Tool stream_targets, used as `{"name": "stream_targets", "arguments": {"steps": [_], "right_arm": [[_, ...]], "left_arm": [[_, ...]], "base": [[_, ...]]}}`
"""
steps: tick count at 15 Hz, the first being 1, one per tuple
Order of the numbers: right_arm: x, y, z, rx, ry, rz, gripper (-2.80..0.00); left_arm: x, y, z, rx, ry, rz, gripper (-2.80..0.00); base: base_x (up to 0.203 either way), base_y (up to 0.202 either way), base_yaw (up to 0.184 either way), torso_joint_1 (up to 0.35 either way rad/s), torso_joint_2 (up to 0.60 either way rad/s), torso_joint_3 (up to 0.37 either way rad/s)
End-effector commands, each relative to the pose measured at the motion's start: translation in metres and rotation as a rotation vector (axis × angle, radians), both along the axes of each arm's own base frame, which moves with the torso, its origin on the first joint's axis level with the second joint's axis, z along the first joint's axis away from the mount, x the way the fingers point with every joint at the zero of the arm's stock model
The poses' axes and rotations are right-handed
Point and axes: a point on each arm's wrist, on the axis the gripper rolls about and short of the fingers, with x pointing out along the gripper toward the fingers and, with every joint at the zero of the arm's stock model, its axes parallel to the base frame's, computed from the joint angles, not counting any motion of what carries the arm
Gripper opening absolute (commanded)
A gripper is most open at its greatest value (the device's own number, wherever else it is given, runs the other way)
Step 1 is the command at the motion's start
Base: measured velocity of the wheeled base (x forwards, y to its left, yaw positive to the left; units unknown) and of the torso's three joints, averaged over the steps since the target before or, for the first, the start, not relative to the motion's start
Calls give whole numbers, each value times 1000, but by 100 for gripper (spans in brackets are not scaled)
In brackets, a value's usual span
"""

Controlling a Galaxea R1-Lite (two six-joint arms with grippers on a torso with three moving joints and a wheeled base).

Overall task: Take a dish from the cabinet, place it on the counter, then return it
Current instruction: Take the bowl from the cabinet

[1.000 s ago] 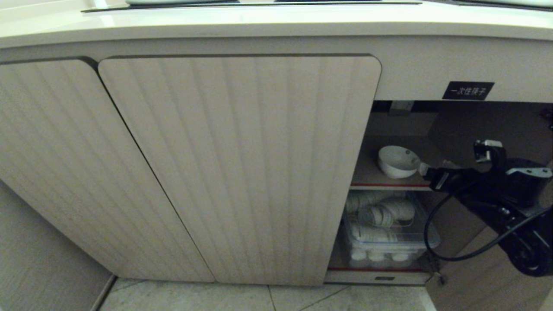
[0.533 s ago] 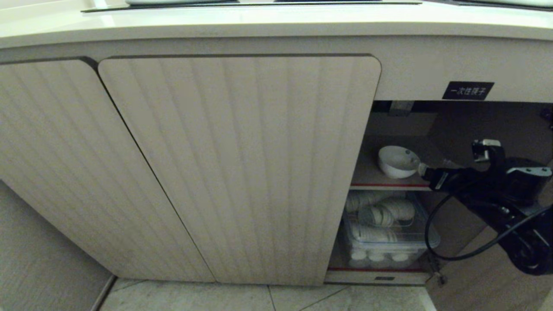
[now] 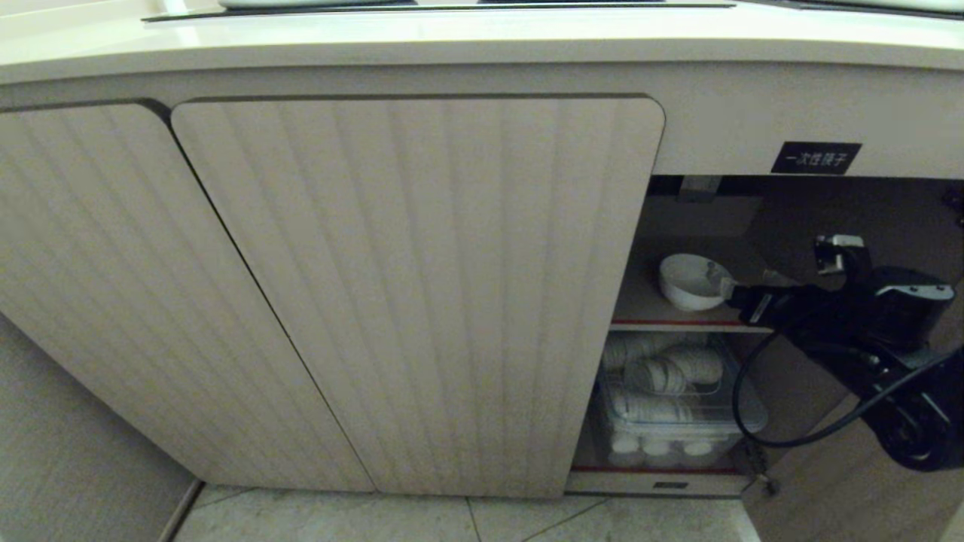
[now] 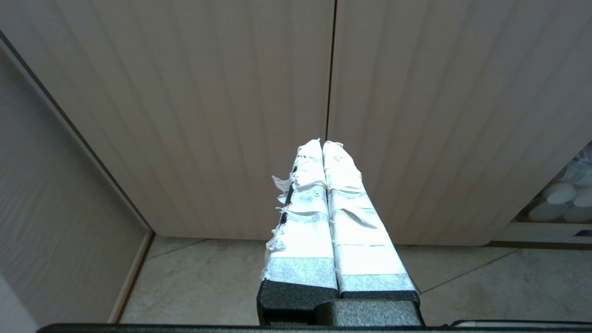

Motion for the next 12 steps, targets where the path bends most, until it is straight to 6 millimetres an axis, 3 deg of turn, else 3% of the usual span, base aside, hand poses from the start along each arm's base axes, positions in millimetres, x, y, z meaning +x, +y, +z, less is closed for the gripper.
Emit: {"name": "stream_targets", "arguments": {"steps": [1, 7, 12], "right_arm": [[1, 0, 0, 2, -6, 3, 0], [-3, 0, -6, 1, 9, 1, 0], [-4, 1, 4, 0, -33, 2, 0]], "left_arm": [[0, 0, 0, 0, 1, 0, -280], [0, 0, 0, 0, 0, 0, -280], [0, 0, 0, 0, 1, 0, -280]], "base": [[0, 0, 0, 0, 0, 0], [0, 0, 0, 0, 0, 0], [0, 0, 0, 0, 0, 0]]}}
